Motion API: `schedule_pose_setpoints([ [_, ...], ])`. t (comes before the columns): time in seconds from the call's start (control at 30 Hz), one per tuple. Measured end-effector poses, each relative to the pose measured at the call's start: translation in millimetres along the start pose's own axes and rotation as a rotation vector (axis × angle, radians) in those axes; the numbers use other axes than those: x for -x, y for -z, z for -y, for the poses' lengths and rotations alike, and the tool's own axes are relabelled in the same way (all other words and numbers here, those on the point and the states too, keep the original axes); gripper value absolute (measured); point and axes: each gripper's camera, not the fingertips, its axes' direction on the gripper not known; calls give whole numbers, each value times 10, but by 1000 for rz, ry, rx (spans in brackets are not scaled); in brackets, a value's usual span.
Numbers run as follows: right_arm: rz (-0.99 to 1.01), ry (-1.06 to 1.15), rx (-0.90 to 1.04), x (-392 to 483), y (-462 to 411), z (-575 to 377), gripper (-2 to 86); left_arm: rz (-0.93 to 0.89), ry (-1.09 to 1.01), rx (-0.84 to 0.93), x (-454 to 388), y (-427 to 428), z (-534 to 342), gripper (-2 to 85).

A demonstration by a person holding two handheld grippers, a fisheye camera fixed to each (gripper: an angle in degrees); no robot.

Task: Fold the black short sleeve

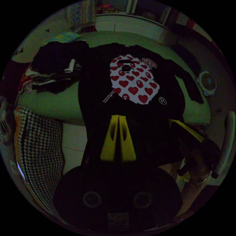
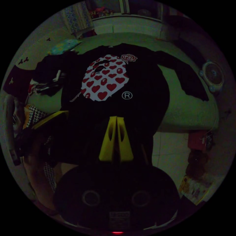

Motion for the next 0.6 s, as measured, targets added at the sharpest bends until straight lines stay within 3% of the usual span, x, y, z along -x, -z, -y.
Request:
schedule_pose_setpoints([
  [0.6,37,17,27,-161,-22,79,-11,-55,4,4,166,-102,80,1],
])
